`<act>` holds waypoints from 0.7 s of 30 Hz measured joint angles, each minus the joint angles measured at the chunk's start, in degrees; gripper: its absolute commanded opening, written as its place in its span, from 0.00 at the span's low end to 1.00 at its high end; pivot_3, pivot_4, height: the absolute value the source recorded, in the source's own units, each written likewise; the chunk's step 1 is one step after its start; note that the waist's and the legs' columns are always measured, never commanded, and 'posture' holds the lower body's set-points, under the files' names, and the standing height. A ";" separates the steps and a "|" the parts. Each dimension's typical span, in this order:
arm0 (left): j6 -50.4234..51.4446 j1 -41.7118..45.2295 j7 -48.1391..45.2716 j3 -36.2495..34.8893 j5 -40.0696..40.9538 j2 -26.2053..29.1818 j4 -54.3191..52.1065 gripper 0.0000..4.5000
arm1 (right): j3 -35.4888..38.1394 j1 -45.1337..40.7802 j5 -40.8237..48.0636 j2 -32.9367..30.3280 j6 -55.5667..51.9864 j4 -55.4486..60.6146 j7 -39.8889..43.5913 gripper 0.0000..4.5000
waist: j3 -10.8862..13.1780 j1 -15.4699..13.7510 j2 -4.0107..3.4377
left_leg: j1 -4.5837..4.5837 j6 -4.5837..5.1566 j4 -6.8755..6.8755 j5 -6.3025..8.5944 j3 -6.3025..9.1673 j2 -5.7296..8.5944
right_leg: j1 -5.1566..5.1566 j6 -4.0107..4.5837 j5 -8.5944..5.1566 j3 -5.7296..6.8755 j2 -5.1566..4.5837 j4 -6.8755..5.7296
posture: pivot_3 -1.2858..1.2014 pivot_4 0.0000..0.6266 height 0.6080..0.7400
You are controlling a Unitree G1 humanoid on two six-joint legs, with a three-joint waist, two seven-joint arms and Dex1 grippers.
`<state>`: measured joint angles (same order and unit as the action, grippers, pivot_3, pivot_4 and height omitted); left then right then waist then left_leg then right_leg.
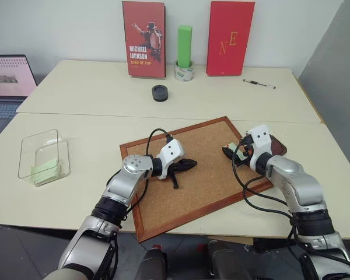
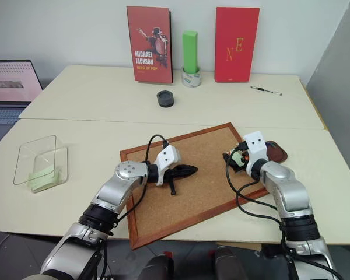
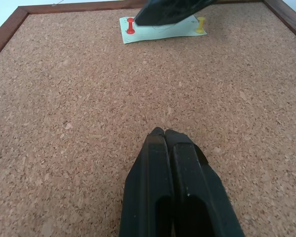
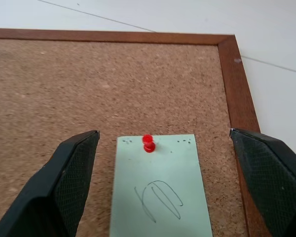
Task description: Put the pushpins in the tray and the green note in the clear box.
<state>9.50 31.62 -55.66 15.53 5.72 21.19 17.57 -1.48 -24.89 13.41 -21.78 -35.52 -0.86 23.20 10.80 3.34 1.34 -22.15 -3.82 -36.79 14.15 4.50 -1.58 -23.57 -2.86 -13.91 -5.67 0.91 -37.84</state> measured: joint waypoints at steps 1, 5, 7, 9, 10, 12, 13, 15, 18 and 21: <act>0.01 -0.10 0.00 -0.08 -0.02 0.07 -0.05 0.01 | 0.00 -0.35 -0.43 0.33 0.51 -1.05 -0.10 1.00 | 0.00 0.01 0.00 | 0.00 0.00 0.00 0.00 0.00 0.00 | 0.00 0.00 0.00 -0.01 0.00 0.00 | 0.52 0.24 1.00; 0.03 -0.23 -0.09 -0.11 -0.08 0.30 -0.34 0.00 | -0.06 -1.26 -1.53 1.10 2.84 -3.64 -0.23 0.92 | 0.00 0.08 0.00 | 0.01 0.00 0.00 0.00 0.00 0.00 | 0.00 0.00 0.00 0.00 0.00 -0.03 | 0.52 0.24 1.00; 0.03 -0.27 -0.17 -0.11 -0.11 0.43 -0.47 0.00 | -0.23 -1.49 -2.04 1.53 3.66 -4.13 -0.23 0.84 | 0.00 0.12 0.00 | 0.02 0.00 0.00 0.00 0.00 0.00 | 0.00 0.00 0.00 0.00 0.00 -0.03 | 0.52 0.24 1.00; 0.03 -0.32 -0.19 -0.10 -0.14 0.46 -0.58 0.00 | -0.45 -1.56 -2.58 1.82 4.20 -4.16 -0.19 0.77 | 0.00 0.12 0.00 | 0.02 0.00 0.00 0.00 0.00 0.00 | 0.00 0.00 0.00 -0.01 0.00 -0.03 | 0.52 0.24 1.00; 0.03 -0.40 -0.19 -0.10 -0.18 0.49 -0.70 0.00 | -0.51 -1.58 -2.92 1.84 4.44 -4.17 -0.17 0.72 | 0.00 0.12 0.00 | 0.02 0.00 0.00 0.00 0.00 0.00 | 0.00 0.00 0.00 -0.01 0.00 -0.03 | 0.52 0.24 1.00; 0.03 -0.57 -0.19 -0.10 -0.25 0.59 -0.97 0.00 | -0.65 -1.58 -3.29 1.84 4.82 -4.17 -0.02 0.66 | 0.00 0.12 0.00 | 0.02 0.00 0.00 0.00 0.00 0.00 | 0.00 0.00 0.00 -0.01 0.00 -0.03 | 0.52 0.24 1.00; 0.03 -0.58 -0.20 -0.10 -0.27 0.59 -1.03 0.00 | -0.81 -1.58 -3.37 1.85 4.91 -4.17 0.07 0.60 | 0.00 0.12 0.00 | 0.02 0.00 0.00 0.00 0.00 0.00 | 0.00 0.00 0.00 0.00 0.00 -0.03 | 0.52 0.24 1.00; 0.05 -0.62 -0.20 -0.10 -0.30 0.61 -1.19 0.00 | -1.14 -1.58 -3.87 1.91 5.01 -4.17 0.35 0.53 | 0.00 0.12 0.00 | 0.02 0.00 0.00 0.00 0.00 -0.01 | 0.00 0.00 0.00 0.00 0.00 -0.04 | 0.52 0.24 1.00; 0.05 -0.88 -0.19 -0.10 -0.34 0.72 -1.51 0.00 | -2.68 -1.57 -5.38 1.85 5.17 -4.17 0.68 0.41 | 0.00 0.16 -0.01 | 0.03 0.00 0.00 0.00 0.00 0.00 | 0.00 0.00 0.00 -0.01 0.00 -0.04 | 0.52 0.24 1.00; 0.05 -0.96 -0.19 -0.09 -0.35 0.76 -1.59 0.00 | -3.60 -1.57 -5.97 1.78 5.19 -4.17 1.64 0.26 | 0.00 0.17 -0.01 | 0.02 0.00 0.00 0.00 0.00 -0.01 | 0.00 0.00 0.00 -0.01 0.00 -0.04 | 0.52 0.24 1.00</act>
<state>9.55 30.66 -55.85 15.43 5.37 21.95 15.97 -5.08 -26.46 7.44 -20.00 -30.33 -5.03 24.84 10.80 3.51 1.33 -22.13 -3.82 -36.79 14.15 4.50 -1.58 -23.57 -2.86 -13.91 -5.68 0.91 -37.88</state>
